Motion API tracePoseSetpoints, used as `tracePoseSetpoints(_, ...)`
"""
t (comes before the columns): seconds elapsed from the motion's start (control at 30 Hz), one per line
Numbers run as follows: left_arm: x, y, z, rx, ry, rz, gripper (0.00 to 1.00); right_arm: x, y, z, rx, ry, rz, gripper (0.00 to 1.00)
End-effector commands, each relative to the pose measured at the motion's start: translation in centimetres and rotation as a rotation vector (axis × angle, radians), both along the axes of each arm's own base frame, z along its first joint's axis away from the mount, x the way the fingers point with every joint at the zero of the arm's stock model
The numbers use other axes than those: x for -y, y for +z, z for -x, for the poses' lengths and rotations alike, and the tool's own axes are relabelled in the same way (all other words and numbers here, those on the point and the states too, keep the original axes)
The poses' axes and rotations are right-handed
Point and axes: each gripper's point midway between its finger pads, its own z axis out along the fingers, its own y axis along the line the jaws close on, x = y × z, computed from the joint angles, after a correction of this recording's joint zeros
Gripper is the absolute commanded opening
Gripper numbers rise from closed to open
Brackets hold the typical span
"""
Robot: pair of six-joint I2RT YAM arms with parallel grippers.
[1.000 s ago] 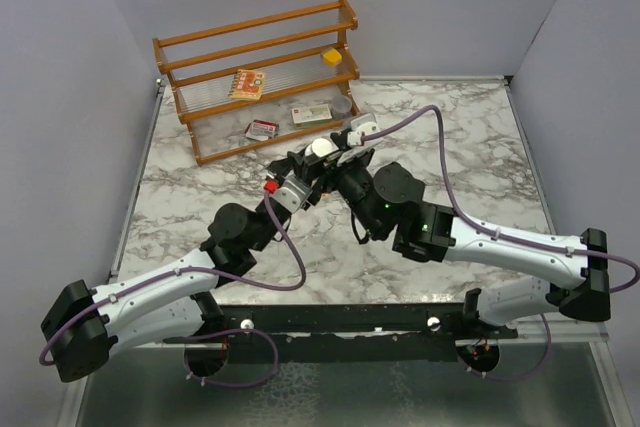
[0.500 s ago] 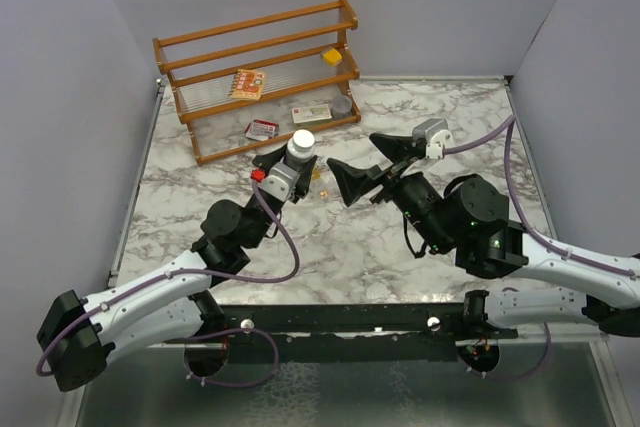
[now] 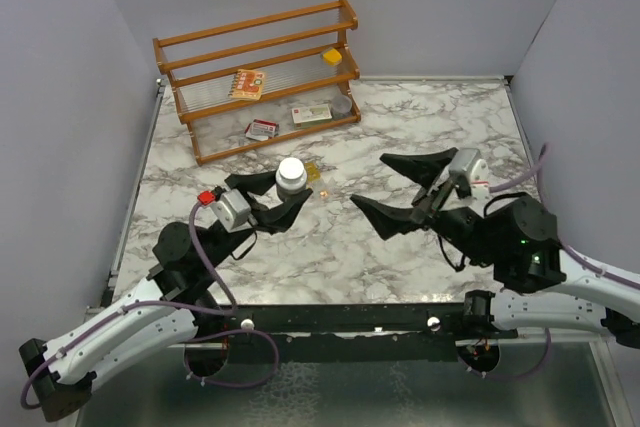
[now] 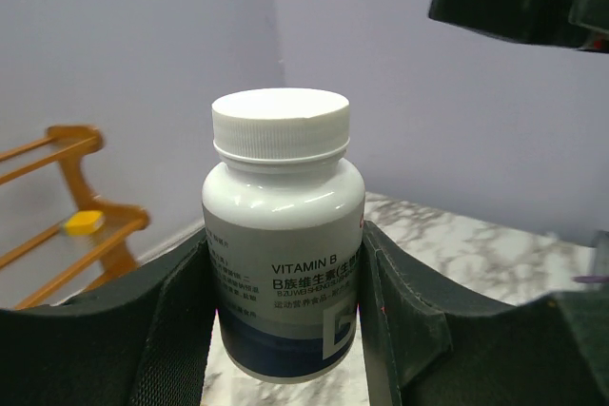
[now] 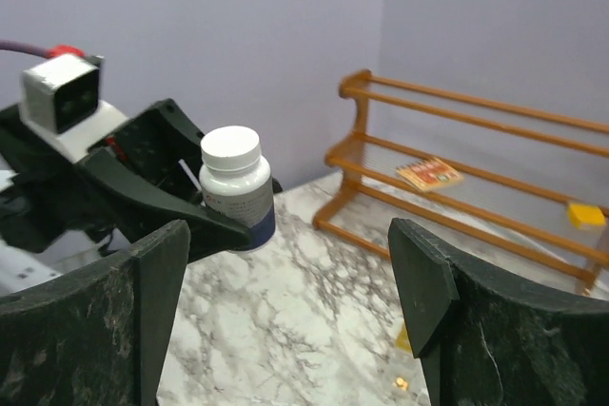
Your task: Sort the pills into containers
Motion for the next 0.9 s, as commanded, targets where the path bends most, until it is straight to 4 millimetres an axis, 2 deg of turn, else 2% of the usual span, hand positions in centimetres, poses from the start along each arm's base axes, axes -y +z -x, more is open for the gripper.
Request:
tracePoseSetpoints(0.0, 1.7, -0.3, 5.9, -0.068, -0.339, 0.025, 0.0, 0.4, 1.7, 5.7, 0.133, 0.295, -0.034, 0.84)
tracePoseSetpoints(0.17, 2.9, 0.1, 10.0, -0.089, -0.582, 0.026, 0.0, -0.1, 2.4, 9.0, 0.165, 0.479, -0.057, 0.84)
tracePoseSetpoints(0.33, 4.1, -0.2, 12.6, -0.102, -0.776, -0.019, 0.0, -1.9, 1.7, 10.7, 0.166, 0.6, -0.036, 0.84)
tracePoseSetpoints(0.47, 4.2, -0.3, 13.8, -0.065, -0.845, -0.04, 0.0, -3.1, 0.8, 11.2, 0.145, 0.642, -0.01, 0.84)
tracePoseSetpoints(0.67, 4.1, -0.3, 14.6, -0.029, -0.885, -0.057, 0.0, -4.1, -0.4, 11.1, 0.113, 0.657, 0.011, 0.78)
tracePoseSetpoints(0.87, 4.1, -0.7, 15.4, -0.005, -0.937, -0.078, 0.0, -4.6, -0.5, 11.3, 0.105, 0.676, -0.017, 0.77)
